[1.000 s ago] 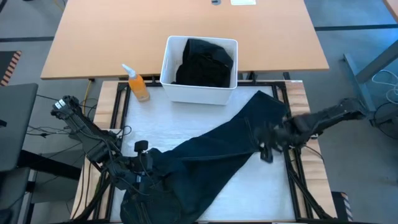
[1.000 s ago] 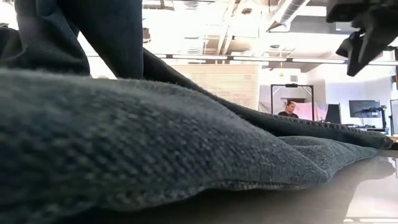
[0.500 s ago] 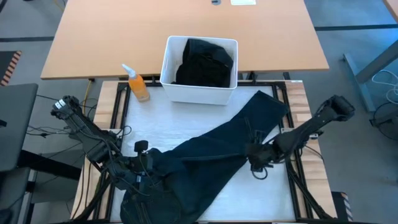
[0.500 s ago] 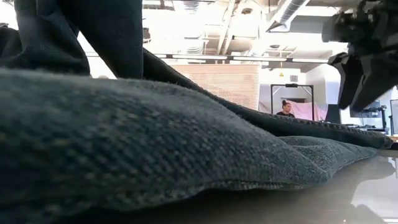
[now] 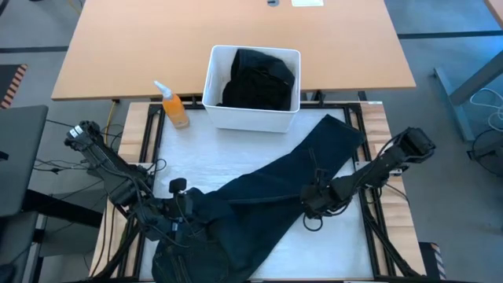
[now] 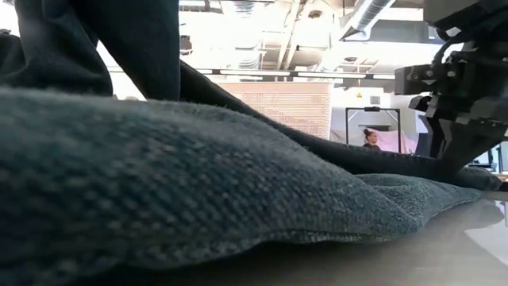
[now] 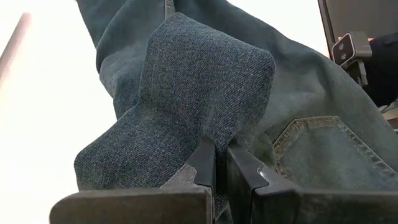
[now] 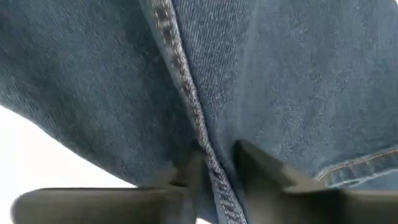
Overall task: Fold laundry
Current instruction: Fold the blue long pants
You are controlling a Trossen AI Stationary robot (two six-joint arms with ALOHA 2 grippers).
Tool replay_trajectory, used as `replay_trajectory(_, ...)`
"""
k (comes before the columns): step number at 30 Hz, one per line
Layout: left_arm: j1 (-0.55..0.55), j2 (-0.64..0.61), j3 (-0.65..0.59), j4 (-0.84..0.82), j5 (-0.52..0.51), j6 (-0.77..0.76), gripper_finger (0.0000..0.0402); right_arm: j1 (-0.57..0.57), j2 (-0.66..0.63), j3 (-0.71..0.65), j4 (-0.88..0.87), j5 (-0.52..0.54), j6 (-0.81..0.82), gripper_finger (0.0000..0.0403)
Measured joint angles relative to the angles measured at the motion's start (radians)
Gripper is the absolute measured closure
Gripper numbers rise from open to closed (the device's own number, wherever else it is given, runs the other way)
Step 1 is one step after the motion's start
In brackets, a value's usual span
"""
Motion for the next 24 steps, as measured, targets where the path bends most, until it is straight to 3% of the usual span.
replay_trajectory(2,0.0,0.0,0.0,0.0,0.003,-0.015,0.0401,-0.003,-0.019,0.0,-0.012,-0.015,-0.002,0.0367)
replay_trajectory(3,0.0,0.0,0.0,0.0,0.008,-0.023,0.0401,-0.006,-0.036,0.002,-0.024,-0.027,-0.002,0.0379)
replay_trajectory(12,-0.001,0.0,0.0,-0.013,0.039,-0.08,0.0394,-0.014,-0.228,0.161,-0.361,-0.089,0.083,0.0378)
replay_trajectory(20,-0.015,0.0,0.0,-0.032,-0.014,-0.079,0.0292,-0.035,-0.333,0.249,-0.564,-0.149,0.178,0.0379)
replay_trajectory(24,-0.061,0.0,-0.043,-0.04,-0.05,-0.185,0.0249,-0.048,-0.343,0.291,-0.626,-0.143,0.201,0.0379)
